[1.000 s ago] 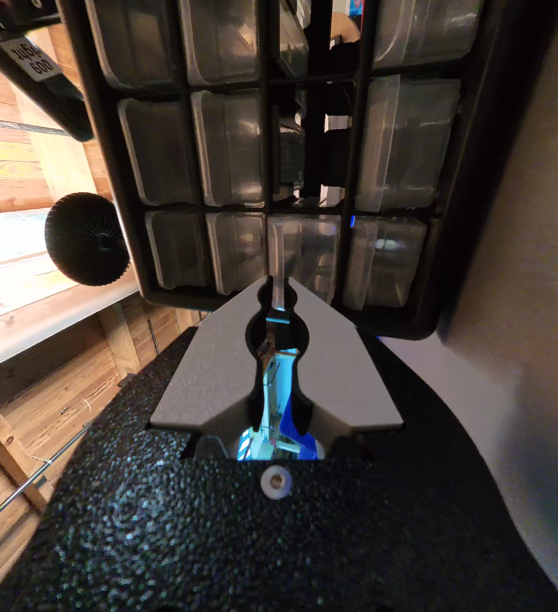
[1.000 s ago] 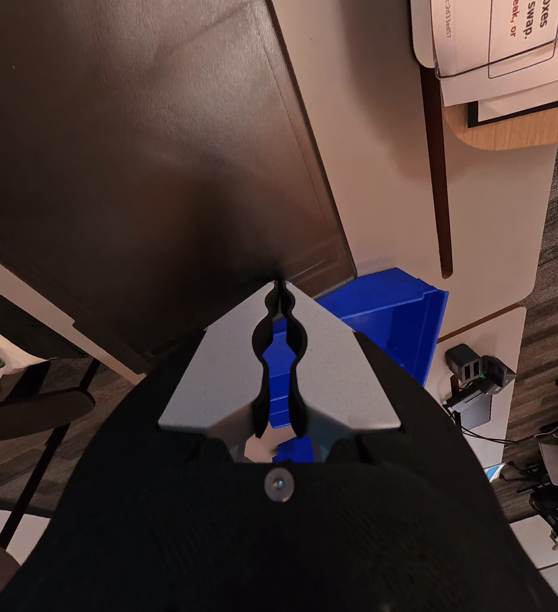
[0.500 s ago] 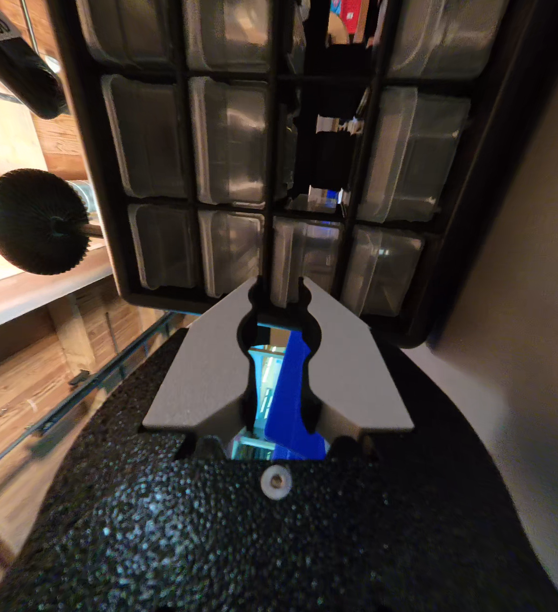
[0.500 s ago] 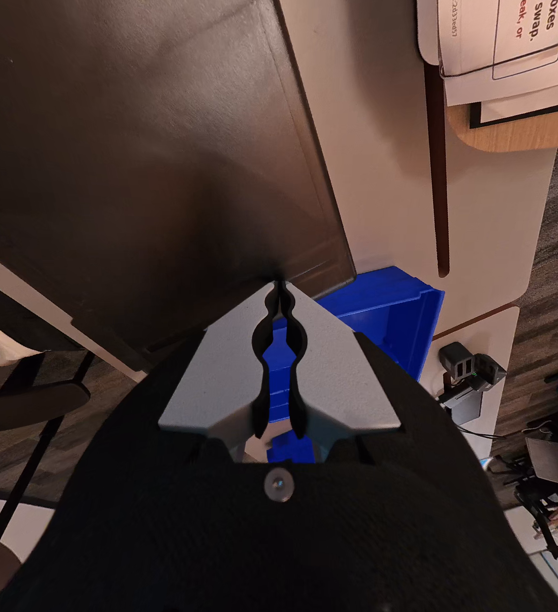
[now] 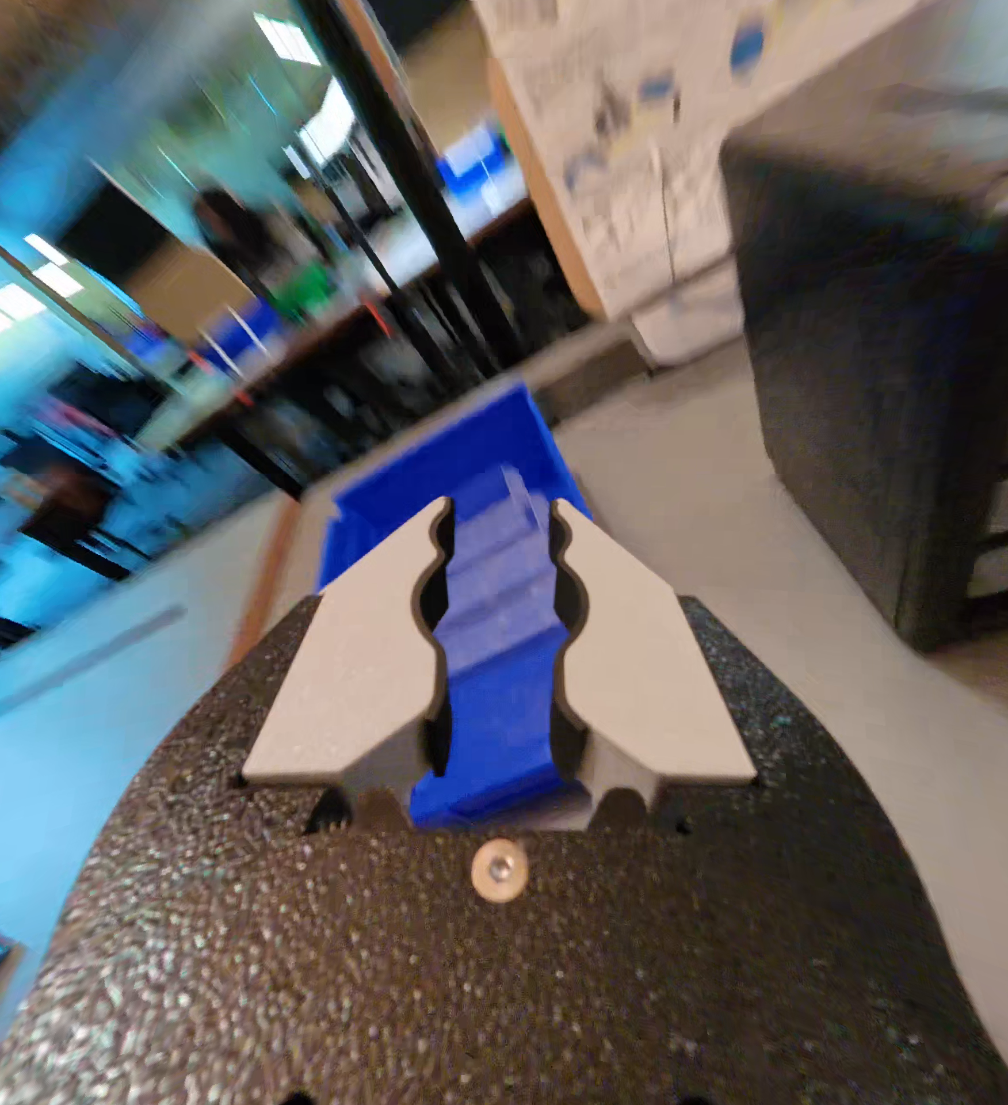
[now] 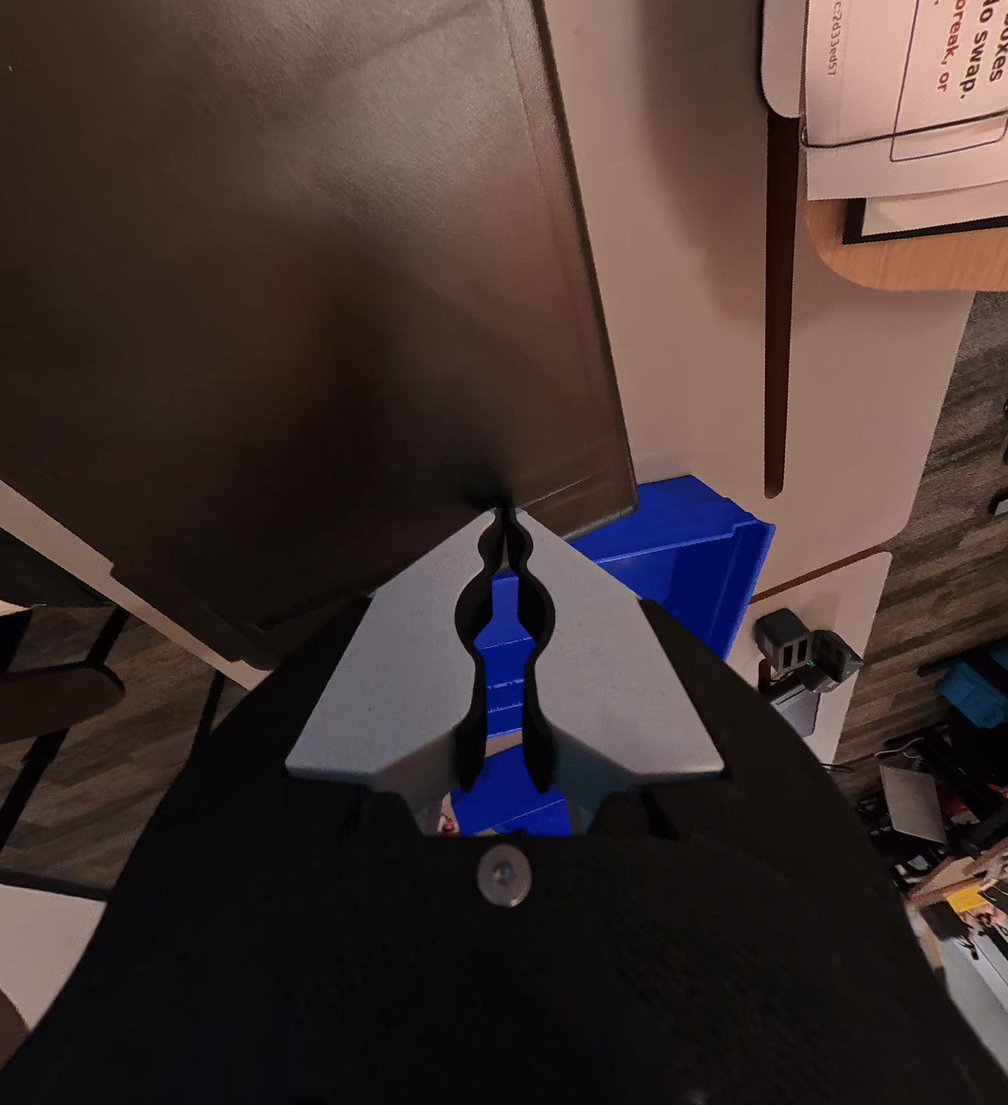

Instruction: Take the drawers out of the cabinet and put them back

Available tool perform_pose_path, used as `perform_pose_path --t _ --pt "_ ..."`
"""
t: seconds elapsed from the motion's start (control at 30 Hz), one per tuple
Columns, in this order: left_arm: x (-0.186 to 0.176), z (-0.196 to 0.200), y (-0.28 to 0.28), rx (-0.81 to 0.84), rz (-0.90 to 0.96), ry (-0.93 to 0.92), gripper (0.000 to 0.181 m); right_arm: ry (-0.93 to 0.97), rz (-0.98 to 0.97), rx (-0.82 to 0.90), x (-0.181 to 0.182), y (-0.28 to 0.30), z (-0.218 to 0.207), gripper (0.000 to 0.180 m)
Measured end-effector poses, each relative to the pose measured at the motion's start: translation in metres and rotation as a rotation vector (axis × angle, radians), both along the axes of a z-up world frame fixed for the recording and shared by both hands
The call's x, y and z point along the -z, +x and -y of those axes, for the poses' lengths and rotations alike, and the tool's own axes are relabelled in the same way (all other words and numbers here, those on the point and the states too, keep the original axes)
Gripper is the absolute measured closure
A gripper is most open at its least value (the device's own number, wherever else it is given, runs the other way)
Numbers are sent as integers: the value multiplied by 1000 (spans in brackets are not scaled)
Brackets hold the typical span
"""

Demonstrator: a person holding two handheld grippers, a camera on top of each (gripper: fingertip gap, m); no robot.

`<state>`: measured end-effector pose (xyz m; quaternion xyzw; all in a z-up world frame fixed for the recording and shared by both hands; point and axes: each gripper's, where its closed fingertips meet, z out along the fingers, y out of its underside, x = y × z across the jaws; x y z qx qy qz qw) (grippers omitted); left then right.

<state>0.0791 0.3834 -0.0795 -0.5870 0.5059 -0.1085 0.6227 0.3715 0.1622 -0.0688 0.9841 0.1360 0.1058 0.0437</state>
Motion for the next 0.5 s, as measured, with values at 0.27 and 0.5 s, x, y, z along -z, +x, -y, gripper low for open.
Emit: perform_pose_path --t 0.27,0.5 --pt "116 -81 36 13 -467 -749 138 -22 12 -13 0 0 0 180" --pt "162 -96 59 -58 -586 -892 138 -6 -18 4 0 0 0 180"
